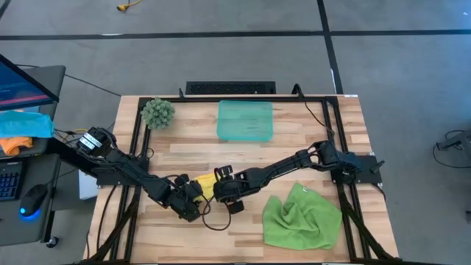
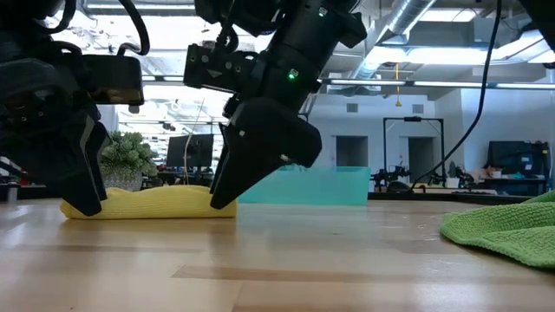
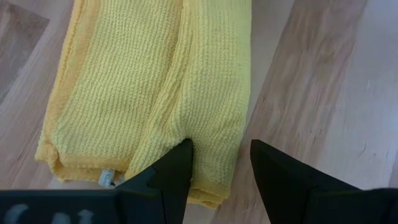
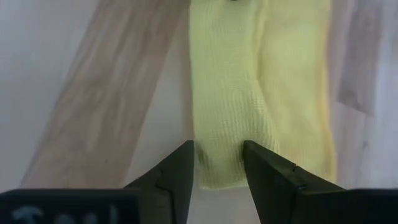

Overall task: Roll microfiber towels into tight, uniform cylinder then place into a basket
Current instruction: Roll the yellow microfiber cloth

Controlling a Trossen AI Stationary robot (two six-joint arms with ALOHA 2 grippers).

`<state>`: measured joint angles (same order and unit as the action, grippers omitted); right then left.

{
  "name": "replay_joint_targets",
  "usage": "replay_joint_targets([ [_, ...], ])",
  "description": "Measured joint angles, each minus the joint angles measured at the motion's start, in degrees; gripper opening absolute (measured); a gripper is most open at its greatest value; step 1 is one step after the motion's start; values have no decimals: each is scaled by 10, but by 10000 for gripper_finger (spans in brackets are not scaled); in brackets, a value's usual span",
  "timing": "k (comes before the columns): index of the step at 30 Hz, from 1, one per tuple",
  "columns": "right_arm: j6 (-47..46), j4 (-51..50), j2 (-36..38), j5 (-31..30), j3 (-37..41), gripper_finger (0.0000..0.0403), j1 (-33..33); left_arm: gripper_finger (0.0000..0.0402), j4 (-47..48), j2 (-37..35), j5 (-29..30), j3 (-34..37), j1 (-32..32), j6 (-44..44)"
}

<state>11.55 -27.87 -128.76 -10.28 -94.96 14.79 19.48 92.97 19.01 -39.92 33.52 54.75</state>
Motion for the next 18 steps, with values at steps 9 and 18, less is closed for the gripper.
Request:
replay_joint_targets([
  [9, -17, 11, -37, 10, -3, 141, 1, 162, 3, -8, 16, 2, 14, -27],
  [18, -49, 13, -38, 8, -6, 40, 2, 162, 10, -10, 51, 2, 47, -71],
])
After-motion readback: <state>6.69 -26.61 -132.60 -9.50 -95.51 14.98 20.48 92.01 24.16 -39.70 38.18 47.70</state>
